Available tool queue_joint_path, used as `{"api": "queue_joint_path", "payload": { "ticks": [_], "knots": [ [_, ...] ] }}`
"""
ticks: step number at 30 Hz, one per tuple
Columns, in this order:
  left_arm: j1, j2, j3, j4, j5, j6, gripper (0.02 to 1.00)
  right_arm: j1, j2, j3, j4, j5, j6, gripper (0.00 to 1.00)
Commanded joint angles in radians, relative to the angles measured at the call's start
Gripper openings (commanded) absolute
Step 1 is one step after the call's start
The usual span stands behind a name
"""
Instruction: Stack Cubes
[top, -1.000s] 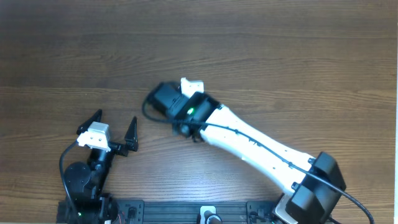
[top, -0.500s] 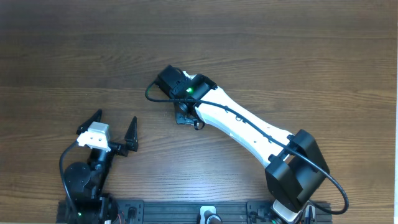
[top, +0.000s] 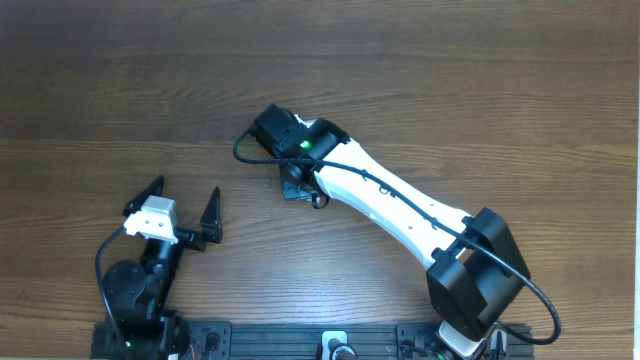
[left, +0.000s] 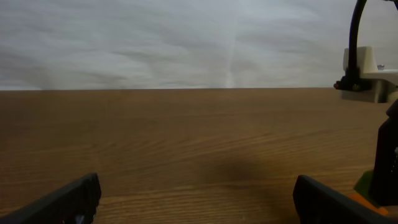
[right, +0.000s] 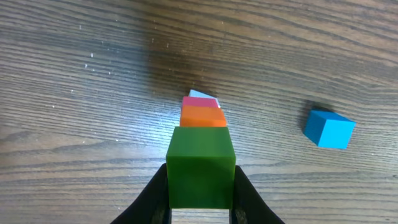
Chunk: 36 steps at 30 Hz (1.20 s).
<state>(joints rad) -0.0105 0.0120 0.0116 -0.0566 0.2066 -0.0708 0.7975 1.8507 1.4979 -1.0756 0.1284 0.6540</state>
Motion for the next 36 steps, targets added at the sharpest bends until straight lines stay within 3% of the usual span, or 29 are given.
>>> {"api": "queue_joint_path", "payload": {
  "ticks": [1,36],
  "knots": [
    [-0.003,-0.006,-0.005,0.0,0.01,0.014,1.0,-0.011,0.003,0.011,0.003,-0.008,0.003,0.04],
    [-0.003,-0.006,-0.005,0.0,0.01,0.014,1.0,-0.017,0.037,-0.004,0.013,-0.02,0.004,0.064]
  ]
}}
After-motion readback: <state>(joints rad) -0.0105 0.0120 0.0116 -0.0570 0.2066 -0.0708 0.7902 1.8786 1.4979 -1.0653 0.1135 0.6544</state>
